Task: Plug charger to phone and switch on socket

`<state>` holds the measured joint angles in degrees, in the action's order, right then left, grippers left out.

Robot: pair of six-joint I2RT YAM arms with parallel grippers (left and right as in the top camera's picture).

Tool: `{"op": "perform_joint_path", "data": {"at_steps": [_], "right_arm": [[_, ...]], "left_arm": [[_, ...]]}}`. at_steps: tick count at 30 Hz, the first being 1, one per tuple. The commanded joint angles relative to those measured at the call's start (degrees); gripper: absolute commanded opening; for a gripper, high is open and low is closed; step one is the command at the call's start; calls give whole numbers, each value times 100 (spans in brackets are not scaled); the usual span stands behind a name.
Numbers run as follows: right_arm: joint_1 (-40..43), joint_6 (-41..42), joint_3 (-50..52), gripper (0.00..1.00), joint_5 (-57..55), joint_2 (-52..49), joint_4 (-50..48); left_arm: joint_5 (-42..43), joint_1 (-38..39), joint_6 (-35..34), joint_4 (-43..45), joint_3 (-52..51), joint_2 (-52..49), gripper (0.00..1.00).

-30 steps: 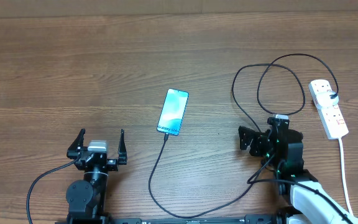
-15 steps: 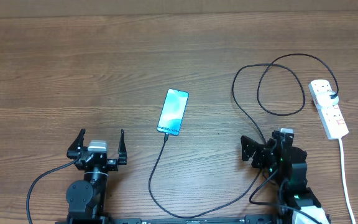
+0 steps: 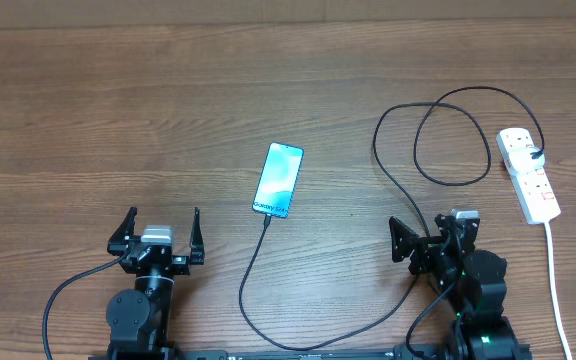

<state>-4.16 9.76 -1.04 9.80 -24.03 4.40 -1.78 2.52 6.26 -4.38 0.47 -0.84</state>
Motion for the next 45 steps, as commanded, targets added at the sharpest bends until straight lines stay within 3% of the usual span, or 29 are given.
{"op": "perform_joint_path", "data": {"at_steps": [1, 15, 45], "right_arm": [[17, -127, 59, 100, 181, 645, -28], [326, -63, 59, 100, 186, 2396, -50], [616, -63, 59, 100, 186, 2391, -63]], "left_arm": [[-24, -31, 105, 11, -20, 59, 100], [-24, -31, 105, 11, -20, 59, 100], [-24, -31, 105, 11, -20, 59, 100]]}}
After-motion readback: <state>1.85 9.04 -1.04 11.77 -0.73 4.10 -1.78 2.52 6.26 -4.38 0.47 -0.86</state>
